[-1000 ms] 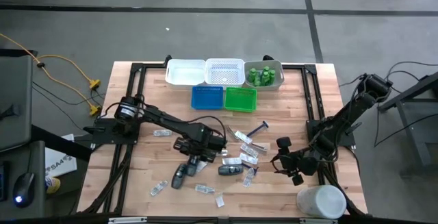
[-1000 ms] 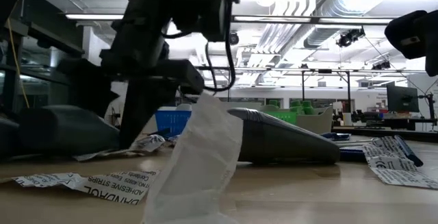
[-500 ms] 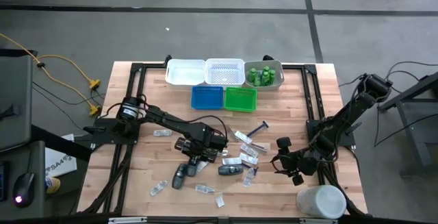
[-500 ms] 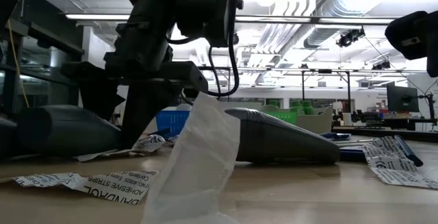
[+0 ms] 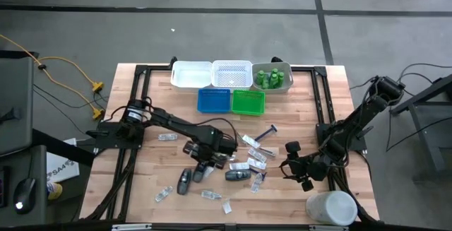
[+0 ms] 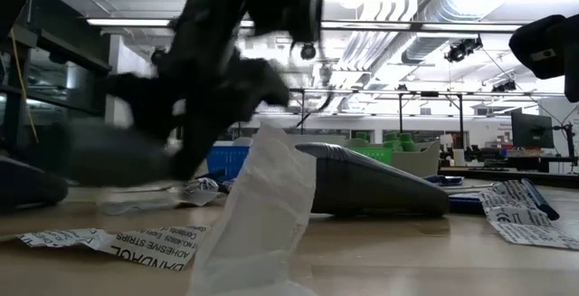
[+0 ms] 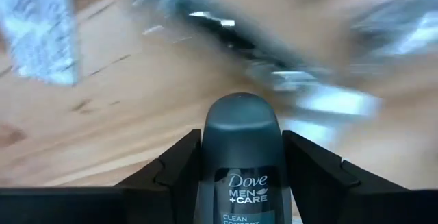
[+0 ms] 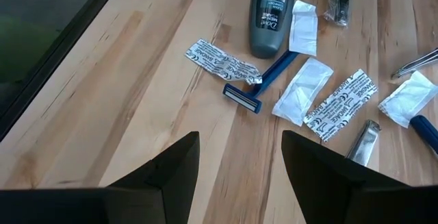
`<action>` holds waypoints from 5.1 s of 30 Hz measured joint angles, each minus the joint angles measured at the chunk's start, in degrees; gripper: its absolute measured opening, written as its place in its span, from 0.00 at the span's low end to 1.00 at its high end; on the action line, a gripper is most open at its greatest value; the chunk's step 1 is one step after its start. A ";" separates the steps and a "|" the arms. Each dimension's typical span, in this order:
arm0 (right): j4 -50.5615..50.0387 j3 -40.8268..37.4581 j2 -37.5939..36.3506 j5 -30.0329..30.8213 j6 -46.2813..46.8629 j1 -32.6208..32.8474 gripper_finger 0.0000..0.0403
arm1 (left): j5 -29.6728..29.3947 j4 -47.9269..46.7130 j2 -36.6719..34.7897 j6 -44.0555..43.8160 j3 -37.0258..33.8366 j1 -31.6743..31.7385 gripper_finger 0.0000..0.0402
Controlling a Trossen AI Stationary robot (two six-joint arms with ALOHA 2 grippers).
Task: Pick & Place Travel size toiletries
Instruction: Put the black deodorant into the white basket
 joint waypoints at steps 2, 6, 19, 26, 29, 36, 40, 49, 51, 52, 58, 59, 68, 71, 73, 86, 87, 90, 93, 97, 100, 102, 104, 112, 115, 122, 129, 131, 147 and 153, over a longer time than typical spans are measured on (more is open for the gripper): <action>0.01 0.00 0.00 0.01 0.03 0.00 0.50 | -1.77 -2.75 -0.03 1.61 3.67 0.13 0.43; 0.01 0.00 0.00 0.01 0.04 0.00 0.50 | -8.68 -9.57 -0.08 4.05 12.11 0.17 0.43; 3.07 0.00 0.02 10.47 -3.25 -1.37 0.50 | -66.56 -4.61 -0.31 34.01 27.49 2.97 0.43; 5.30 0.00 0.04 15.19 -3.65 -5.33 0.50 | -72.09 11.41 2.80 52.31 27.42 14.93 0.43; 5.26 0.00 0.04 16.21 -3.67 -7.41 0.50 | -69.18 18.96 4.75 58.02 27.42 20.79 0.43; 5.12 0.00 0.04 16.66 -3.72 -11.08 0.50 | -54.73 32.01 9.65 65.04 27.42 31.60 0.43; 4.59 0.00 0.05 16.60 -3.87 -12.01 0.50 | -46.90 33.13 11.12 65.12 27.45 34.49 0.43; 3.07 0.00 0.04 16.58 -3.78 -12.00 0.50 | -43.62 32.46 11.79 63.59 27.45 34.52 0.46; 3.07 0.00 0.05 16.58 -3.76 -12.00 0.50 | -43.63 32.54 11.79 63.54 27.45 34.29 0.47; 3.07 0.00 0.05 16.55 -3.75 -12.00 0.50 | -43.63 32.69 11.79 63.52 27.45 34.15 0.48; 3.05 0.00 0.07 16.55 -3.51 -12.00 0.50 | -42.54 32.59 11.79 62.54 27.45 34.13 0.48; 3.05 0.00 0.07 16.55 -3.40 -12.00 0.50 | -42.51 32.57 11.79 62.23 27.45 34.12 0.48; 3.05 0.00 0.05 16.51 -1.49 -12.00 0.50 | -42.16 32.74 11.78 61.44 27.45 34.12 0.49; 3.05 0.00 0.05 16.51 -0.86 -12.00 0.50 | -42.14 32.78 11.75 60.55 27.45 34.21 0.49; 3.06 0.00 0.06 16.51 -0.45 -12.00 0.50 | -42.14 32.78 11.75 60.57 27.45 34.23 0.49; 3.07 0.00 0.04 16.18 2.51 -11.88 0.50 | -40.93 33.02 11.70 64.98 27.45 34.23 0.57; 3.07 0.00 0.07 16.18 2.77 -11.80 0.50 | -40.54 33.19 11.70 65.10 27.45 34.23 0.60; 3.07 0.00 0.04 16.18 3.58 -11.76 0.50 | -39.86 33.26 11.68 64.48 27.45 34.23 0.69; 3.05 0.00 0.07 15.87 4.34 -11.76 0.50 | -39.93 32.02 10.56 62.96 27.42 34.23 0.74; 2.90 -0.02 0.07 14.61 5.94 -11.63 0.50 | -41.97 30.01 6.17 62.41 27.43 33.45 0.73; 2.47 -0.02 0.07 14.59 6.96 -11.10 0.50 | -44.30 26.32 3.03 62.58 27.61 31.77 0.70; 2.57 -0.02 0.07 14.59 7.13 -10.75 0.50 | -46.01 21.25 1.18 62.46 27.53 29.97 0.67; 2.55 -0.02 0.07 14.59 7.42 -10.32 0.50 | -47.39 15.28 -0.81 61.14 27.53 27.84 0.65; 2.51 -0.02 0.07 12.71 7.42 -9.60 0.50 | -50.63 -14.22 -5.71 45.48 27.50 12.88 0.59; 2.55 -0.02 0.07 11.71 7.39 -9.60 0.50 | -51.32 -22.37 -6.18 36.87 27.47 6.13 0.59; 2.55 -0.02 0.07 10.18 7.35 -9.60 0.50 | -50.30 -31.80 -6.11 20.67 27.14 -7.06 0.59; 2.58 -0.02 0.07 8.19 8.78 -9.60 0.50 | -43.89 -31.89 -6.00 6.38 26.55 -14.52 0.59; 2.57 -0.02 0.07 7.25 8.82 -9.60 0.50 | -40.80 -31.65 -6.00 2.75 25.56 -15.65 0.59; 2.57 -0.02 0.07 4.23 9.78 -9.60 0.50 | -18.30 -26.54 -6.00 -10.14 11.87 -17.14 0.59; 2.57 -0.02 0.07 3.40 10.56 -9.60 0.50 | -16.98 -23.72 -6.00 -12.93 7.12 -17.14 0.62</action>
